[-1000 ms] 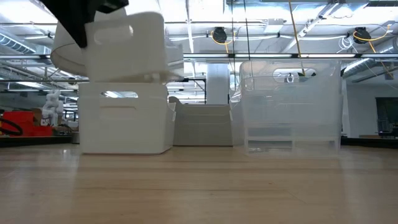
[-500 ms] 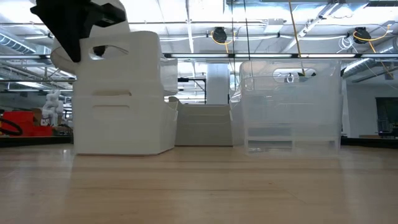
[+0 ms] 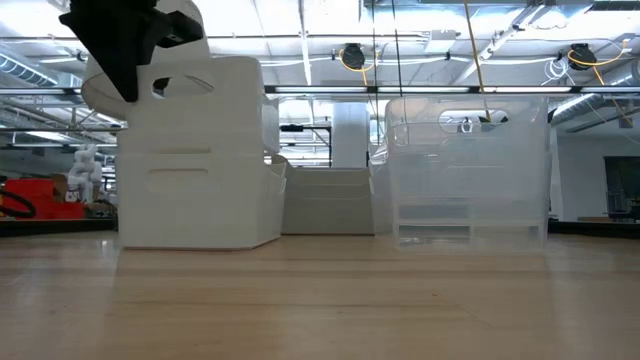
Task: Stack baskets by color
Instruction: Stack the bottom white bin on top of the top white bin
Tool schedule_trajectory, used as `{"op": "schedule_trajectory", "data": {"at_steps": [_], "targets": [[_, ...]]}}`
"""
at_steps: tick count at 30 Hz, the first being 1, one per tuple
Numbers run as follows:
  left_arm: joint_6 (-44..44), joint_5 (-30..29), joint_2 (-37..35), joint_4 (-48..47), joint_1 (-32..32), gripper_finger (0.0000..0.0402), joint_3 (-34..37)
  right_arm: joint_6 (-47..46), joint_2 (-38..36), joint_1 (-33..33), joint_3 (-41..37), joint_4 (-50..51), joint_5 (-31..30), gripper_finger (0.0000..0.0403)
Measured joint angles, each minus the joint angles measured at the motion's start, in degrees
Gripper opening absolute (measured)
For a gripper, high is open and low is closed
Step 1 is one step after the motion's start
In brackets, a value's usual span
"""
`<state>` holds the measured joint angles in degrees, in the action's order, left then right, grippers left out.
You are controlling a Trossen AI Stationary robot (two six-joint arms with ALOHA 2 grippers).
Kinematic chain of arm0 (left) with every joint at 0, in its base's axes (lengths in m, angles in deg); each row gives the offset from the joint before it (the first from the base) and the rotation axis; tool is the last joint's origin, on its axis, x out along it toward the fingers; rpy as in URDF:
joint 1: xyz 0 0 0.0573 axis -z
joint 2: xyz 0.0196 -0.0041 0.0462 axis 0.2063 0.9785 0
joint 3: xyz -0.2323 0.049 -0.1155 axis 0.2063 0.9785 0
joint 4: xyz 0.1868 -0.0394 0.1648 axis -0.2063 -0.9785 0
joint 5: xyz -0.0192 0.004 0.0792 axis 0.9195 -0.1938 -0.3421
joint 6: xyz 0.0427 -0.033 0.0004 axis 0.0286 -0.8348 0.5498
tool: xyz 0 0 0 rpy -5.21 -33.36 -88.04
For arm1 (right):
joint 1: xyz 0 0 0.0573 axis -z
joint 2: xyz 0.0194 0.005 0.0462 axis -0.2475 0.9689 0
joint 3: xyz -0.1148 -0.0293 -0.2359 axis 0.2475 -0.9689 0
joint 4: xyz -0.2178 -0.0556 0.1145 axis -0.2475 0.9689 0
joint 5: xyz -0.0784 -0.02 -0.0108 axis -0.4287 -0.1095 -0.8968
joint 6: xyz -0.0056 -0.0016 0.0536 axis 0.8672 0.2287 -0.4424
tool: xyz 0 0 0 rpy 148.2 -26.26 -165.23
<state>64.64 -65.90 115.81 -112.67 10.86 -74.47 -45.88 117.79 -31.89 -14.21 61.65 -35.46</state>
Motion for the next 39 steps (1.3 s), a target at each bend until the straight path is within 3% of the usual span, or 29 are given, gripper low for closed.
{"op": "schedule_trajectory", "data": {"at_steps": [18,35,39], "targets": [[0.1,1.6,0.0,7.2,-1.5,0.0017,0.0,0.0,0.0,0.0,0.0,0.0,0.0,0.0016],[1.4,1.1,0.0,3.0,-0.5,0.0006,-0.5,0.0,0.0,0.0,0.0,0.0,0.1,0.0016],[1.5,1.1,0.0,3.1,-0.6,0.0022,0.2,0.0,0.0,0.0,0.0,0.0,0.1,0.0016]]}}
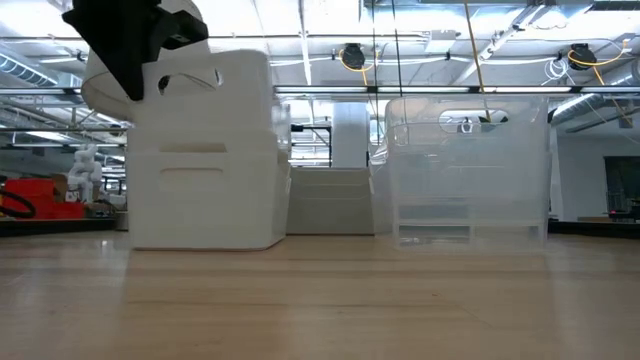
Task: Stack baskets by color
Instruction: Stack the bottom white bin on top of the top white bin
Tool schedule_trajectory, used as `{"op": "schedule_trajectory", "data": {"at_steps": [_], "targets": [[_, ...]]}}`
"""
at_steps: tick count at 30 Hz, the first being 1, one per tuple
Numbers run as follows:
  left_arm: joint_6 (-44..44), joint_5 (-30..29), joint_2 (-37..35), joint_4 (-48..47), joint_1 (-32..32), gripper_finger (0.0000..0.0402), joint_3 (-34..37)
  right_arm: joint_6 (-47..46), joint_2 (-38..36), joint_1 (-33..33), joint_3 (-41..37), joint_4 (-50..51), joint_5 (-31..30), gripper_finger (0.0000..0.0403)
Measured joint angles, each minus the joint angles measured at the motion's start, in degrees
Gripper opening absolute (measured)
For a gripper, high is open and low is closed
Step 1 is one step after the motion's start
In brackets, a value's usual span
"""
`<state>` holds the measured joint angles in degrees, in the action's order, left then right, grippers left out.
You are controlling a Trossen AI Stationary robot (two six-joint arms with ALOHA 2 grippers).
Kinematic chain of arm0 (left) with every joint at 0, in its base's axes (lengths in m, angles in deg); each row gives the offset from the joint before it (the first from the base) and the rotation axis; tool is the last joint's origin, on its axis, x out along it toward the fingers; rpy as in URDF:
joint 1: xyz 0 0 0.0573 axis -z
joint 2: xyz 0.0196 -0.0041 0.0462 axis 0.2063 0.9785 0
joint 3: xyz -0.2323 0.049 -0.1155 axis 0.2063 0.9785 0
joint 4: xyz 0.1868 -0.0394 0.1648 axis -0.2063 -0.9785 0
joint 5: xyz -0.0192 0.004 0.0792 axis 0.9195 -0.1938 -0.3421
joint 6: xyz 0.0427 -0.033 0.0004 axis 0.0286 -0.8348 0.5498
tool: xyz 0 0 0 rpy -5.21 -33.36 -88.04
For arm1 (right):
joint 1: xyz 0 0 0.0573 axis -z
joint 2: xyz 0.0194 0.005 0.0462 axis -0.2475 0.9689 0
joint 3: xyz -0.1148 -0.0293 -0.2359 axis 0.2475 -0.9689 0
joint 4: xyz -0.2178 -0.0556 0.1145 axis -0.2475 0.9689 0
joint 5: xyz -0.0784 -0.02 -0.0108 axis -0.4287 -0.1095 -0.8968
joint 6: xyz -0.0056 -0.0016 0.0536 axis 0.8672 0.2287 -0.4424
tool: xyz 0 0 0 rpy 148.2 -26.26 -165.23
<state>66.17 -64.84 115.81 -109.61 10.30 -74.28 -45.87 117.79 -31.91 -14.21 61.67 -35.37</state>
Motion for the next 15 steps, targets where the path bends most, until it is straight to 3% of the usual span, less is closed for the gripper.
{"op": "schedule_trajectory", "data": {"at_steps": [15], "targets": [[-1.3,-1.1,0.0,0.3,-0.2,0.0053,0.6,0.0,0.0,0.0,0.0,0.0,0.0,0.0016]]}}
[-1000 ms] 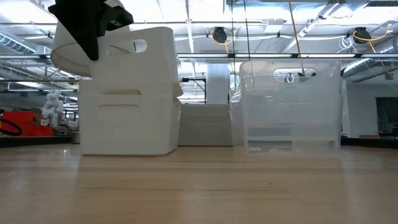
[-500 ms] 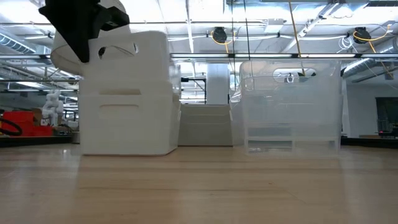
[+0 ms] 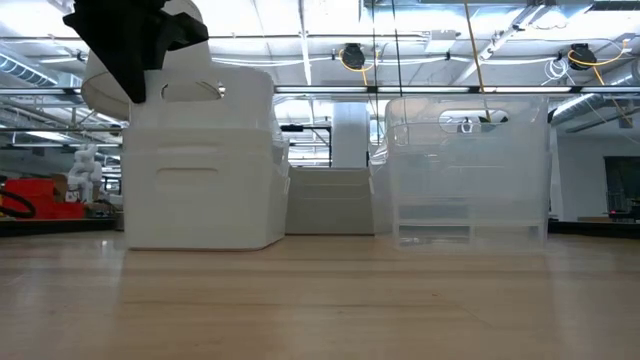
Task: Stack baskets by color
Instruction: Stack the bottom white bin on top of the top white bin
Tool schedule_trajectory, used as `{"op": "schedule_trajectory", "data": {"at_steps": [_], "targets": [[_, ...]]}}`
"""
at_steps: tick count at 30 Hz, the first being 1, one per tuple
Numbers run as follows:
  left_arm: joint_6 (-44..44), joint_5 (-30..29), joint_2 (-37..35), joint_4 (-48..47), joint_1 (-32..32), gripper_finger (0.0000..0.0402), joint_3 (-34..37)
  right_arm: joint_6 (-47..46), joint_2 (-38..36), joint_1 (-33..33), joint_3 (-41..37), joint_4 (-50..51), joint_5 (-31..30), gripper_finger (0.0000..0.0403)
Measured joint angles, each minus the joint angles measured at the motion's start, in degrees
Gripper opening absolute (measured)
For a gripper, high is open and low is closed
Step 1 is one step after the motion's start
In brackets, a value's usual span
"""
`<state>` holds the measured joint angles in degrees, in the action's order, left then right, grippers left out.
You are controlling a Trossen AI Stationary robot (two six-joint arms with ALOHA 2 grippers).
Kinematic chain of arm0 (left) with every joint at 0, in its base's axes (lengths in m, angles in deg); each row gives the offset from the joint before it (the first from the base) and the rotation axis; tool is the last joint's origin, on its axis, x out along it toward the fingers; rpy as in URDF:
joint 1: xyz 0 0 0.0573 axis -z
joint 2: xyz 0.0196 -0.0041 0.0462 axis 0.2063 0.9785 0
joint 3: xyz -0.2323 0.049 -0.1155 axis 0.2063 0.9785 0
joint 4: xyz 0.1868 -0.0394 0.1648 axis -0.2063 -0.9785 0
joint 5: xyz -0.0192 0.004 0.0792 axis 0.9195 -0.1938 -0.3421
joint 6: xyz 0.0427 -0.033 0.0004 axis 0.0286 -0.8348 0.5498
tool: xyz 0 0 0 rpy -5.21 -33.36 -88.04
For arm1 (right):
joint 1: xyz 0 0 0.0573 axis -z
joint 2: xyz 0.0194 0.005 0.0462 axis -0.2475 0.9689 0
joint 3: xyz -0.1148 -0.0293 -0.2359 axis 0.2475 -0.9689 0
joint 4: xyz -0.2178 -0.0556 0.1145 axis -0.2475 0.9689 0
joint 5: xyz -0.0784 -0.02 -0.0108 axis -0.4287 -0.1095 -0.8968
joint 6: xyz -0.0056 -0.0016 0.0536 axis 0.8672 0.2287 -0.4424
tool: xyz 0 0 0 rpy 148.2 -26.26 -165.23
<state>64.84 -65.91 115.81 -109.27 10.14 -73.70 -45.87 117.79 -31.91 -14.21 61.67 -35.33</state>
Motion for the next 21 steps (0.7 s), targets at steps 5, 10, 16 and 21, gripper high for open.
{"op": "schedule_trajectory", "data": {"at_steps": [5,10,16,21], "targets": [[-2.1,-2.5,0.0,0.5,0.0,0.0106,0.0,0.0,0.0,0.0,0.0,0.0,0.0,0.0016],[-6.1,-0.8,0.0,0.4,0.2,0.0168,-1.6,0.0,0.0,0.0,0.0,0.0,0.0,0.0016],[-12.7,1.0,0.0,-0.4,1.0,0.0184,-6.8,0.0,0.0,0.0,0.0,0.0,0.0,0.0016],[-15.0,-3.9,-0.1,-0.2,2.9,0.0151,-9.4,0.0,0.0,0.0,0.0,0.0,0.0,0.0016]]}}
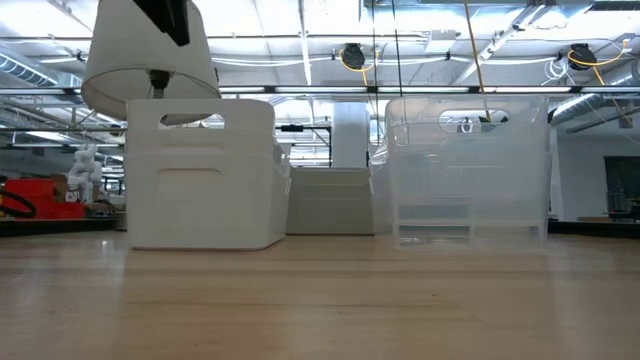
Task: Stack baskets by color
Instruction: Stack the bottom white bin on top of the top white bin
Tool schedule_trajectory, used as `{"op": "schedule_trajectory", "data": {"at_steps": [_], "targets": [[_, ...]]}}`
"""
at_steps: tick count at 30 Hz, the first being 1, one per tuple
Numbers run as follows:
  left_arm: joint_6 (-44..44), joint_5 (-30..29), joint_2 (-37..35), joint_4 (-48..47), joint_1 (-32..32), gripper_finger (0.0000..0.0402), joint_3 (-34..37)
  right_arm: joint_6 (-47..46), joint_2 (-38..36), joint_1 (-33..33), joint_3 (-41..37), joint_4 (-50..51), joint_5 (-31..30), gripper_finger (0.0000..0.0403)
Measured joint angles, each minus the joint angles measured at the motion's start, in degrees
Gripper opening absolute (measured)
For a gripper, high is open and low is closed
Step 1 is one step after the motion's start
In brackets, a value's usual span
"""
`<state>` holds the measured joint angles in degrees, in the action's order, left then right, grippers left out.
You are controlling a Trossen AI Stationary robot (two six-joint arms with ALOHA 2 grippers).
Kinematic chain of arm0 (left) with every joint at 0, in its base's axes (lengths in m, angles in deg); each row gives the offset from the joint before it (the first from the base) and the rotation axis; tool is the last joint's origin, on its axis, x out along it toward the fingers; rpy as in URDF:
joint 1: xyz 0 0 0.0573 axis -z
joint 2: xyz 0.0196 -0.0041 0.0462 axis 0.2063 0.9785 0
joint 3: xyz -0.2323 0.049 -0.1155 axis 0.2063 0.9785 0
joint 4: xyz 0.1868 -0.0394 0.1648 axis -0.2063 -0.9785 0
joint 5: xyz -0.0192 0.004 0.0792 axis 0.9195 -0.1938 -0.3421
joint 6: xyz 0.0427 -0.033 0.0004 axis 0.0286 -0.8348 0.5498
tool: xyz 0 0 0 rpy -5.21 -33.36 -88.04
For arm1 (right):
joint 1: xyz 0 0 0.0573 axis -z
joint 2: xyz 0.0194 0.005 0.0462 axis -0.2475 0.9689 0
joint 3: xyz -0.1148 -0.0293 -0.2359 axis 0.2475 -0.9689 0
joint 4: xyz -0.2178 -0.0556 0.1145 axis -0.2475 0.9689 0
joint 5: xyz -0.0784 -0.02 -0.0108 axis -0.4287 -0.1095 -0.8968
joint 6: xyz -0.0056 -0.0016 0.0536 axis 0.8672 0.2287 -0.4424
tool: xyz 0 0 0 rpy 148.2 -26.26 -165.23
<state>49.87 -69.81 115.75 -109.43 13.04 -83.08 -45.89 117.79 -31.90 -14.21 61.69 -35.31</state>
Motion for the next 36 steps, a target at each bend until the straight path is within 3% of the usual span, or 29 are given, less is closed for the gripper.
{"op": "schedule_trajectory", "data": {"at_steps": [7,12,17,21,25,30,36], "targets": [[-0.6,-11.7,0.0,3.3,4.5,0.0066,4.2,0.0,0.0,0.0,0.0,0.0,0.0,0.0016],[7.2,-17.1,-3.5,19.5,5.1,0.0009,11.6,1.4,-0.2,0.0,-1.8,-2.8,-1.5,0.0016],[16.9,-17.0,-10.7,34.9,3.1,0.0009,21.5,9.1,-1.2,0.4,-7.1,-8.3,-4.0,0.0015],[14.6,-16.8,-19.4,35.7,0.4,0.0003,30.3,15.7,-3.5,2.0,-11.3,-13.0,-8.3,0.0015],[14.0,-17.0,-29.2,45.0,-2.7,0.0008,41.2,22.6,-7.2,4.9,-15.8,-21.4,-9.4,0.0015],[8.3,-16.9,-39.0,47.0,-4.9,0.0003,52.6,27.7,-11.5,7.5,-20.4,-27.2,-7.7,0.0015],[6.7,-16.3,-46.2,46.8,-7.1,0.0003,59.9,32.4,-14.3,9.9,-23.8,-28.2,-7.7,0.0015]]}}
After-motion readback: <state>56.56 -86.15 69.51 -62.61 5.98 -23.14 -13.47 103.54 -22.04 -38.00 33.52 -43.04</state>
